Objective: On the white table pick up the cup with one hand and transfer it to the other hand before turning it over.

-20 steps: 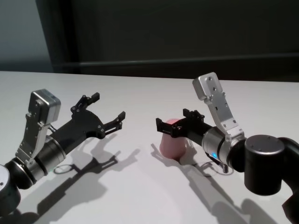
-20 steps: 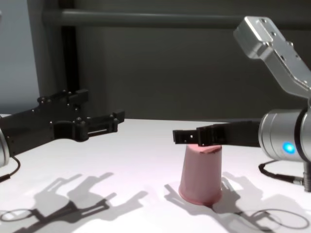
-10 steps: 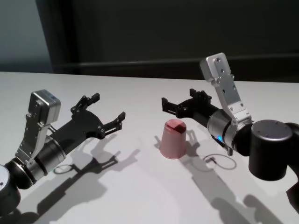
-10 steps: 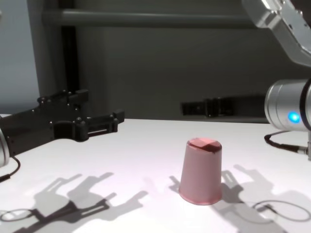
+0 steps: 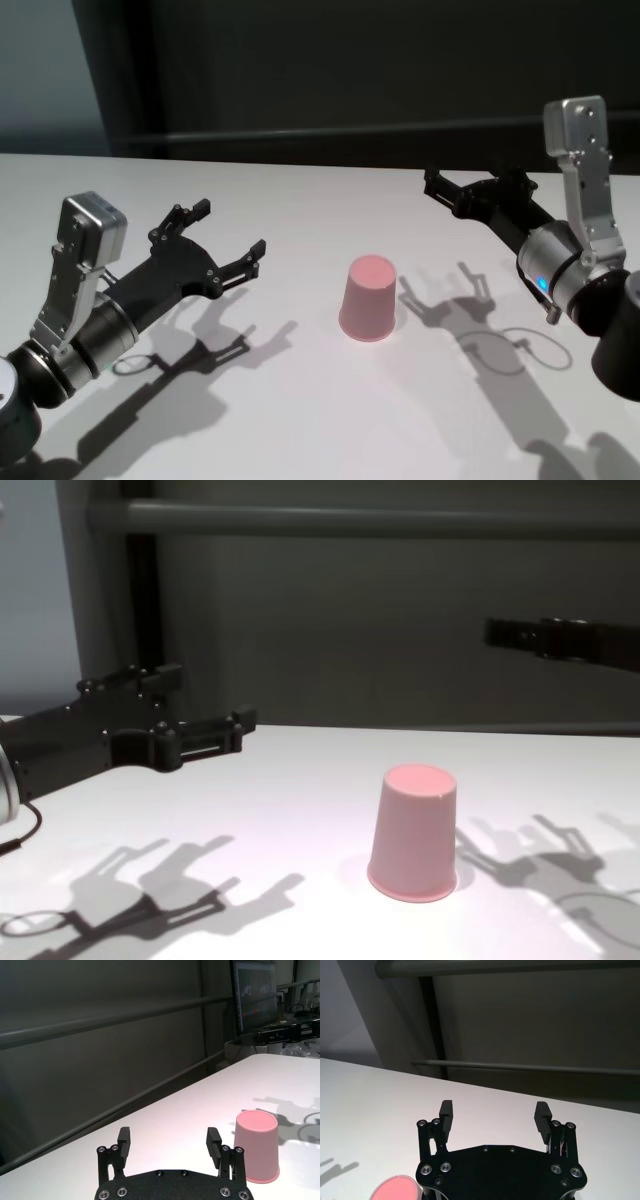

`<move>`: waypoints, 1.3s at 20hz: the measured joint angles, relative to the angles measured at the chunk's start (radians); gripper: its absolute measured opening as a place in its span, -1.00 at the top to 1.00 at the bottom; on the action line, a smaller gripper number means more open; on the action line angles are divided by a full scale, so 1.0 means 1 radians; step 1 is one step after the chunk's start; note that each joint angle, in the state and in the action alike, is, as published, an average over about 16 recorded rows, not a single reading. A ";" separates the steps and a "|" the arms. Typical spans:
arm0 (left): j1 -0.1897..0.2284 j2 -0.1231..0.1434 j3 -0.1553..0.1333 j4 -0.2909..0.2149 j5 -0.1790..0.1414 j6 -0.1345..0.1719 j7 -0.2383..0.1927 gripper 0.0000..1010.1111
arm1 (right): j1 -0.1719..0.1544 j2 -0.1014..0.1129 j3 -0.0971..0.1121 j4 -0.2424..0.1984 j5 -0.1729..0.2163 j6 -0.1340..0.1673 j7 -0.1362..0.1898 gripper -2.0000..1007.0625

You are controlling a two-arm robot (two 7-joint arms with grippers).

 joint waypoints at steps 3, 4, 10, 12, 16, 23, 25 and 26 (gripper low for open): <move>0.000 0.000 0.000 0.000 0.000 0.000 0.000 -0.98 | -0.034 0.008 0.036 -0.006 0.007 -0.031 -0.003 -0.99; 0.000 0.000 0.000 0.000 0.000 0.000 0.000 -0.98 | -0.044 0.011 0.046 -0.007 0.010 -0.037 -0.004 -0.99; 0.000 0.000 0.000 0.000 0.000 0.000 0.000 -0.98 | -0.083 0.019 0.078 -0.012 0.020 -0.055 -0.009 -0.99; 0.000 0.000 0.000 0.000 0.000 0.000 0.000 -0.98 | -0.086 0.020 0.079 -0.012 0.021 -0.056 -0.009 -0.99; 0.000 0.000 0.000 0.000 0.000 0.000 0.000 -0.98 | -0.081 0.019 0.075 -0.012 0.021 -0.054 -0.008 -0.99; 0.000 0.000 0.000 0.000 0.000 0.000 0.000 -0.98 | -0.075 0.019 0.070 -0.011 0.020 -0.049 -0.007 -0.99; 0.000 0.000 0.000 0.000 0.000 0.000 0.000 -0.98 | -0.074 0.019 0.068 -0.011 0.019 -0.049 -0.007 -0.99; 0.000 0.000 0.000 0.000 0.000 0.000 0.000 -0.98 | -0.074 0.019 0.068 -0.011 0.019 -0.048 -0.007 -0.99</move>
